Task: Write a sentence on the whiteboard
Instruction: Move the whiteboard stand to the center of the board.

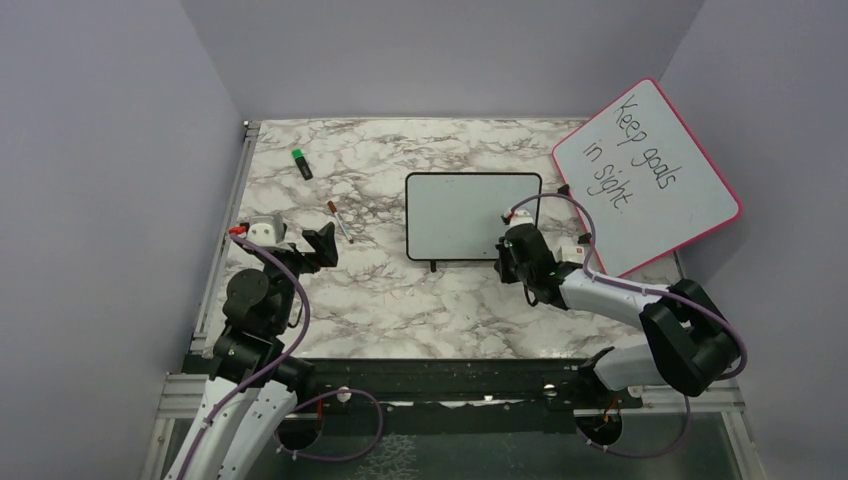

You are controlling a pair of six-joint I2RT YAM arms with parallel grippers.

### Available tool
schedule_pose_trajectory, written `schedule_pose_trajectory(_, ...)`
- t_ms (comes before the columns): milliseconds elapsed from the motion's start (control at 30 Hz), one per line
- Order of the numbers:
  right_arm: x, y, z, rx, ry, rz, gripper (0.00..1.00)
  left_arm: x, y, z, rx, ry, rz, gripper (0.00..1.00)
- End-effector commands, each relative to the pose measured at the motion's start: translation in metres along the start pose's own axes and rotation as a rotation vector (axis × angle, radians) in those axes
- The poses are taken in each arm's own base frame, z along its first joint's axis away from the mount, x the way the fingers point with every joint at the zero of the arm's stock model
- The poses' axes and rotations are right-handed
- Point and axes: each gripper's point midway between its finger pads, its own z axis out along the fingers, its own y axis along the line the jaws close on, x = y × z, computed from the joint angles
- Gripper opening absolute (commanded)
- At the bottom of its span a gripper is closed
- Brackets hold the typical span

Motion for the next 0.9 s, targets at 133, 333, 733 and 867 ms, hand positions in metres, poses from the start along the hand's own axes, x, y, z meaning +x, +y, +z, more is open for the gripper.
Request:
schedule_pose_trajectory(133, 0.006, 0.037, -0.006, -0.160, 0.039, -0.095, 0.01, 0.002, 0.005, 0.001, -0.025, -0.006, 0.014, 0.99)
schedule_pose_trajectory(333, 0.014, 0.031, -0.005, -0.116, 0.076, -0.074, 0.03, 0.003, 0.005, 0.002, -0.026, -0.003, 0.017, 0.99)
schedule_pose_trajectory(733, 0.004, 0.012, -0.013, 0.009, 0.066, -0.020, 0.28, 0.006, 0.005, 0.004, -0.027, 0.011, 0.017, 0.99)
schedule_pose_trajectory(867, 0.000, 0.001, -0.017, 0.068, 0.039, 0.012, 0.35, 0.008, 0.005, 0.005, -0.029, 0.018, 0.020, 0.99)
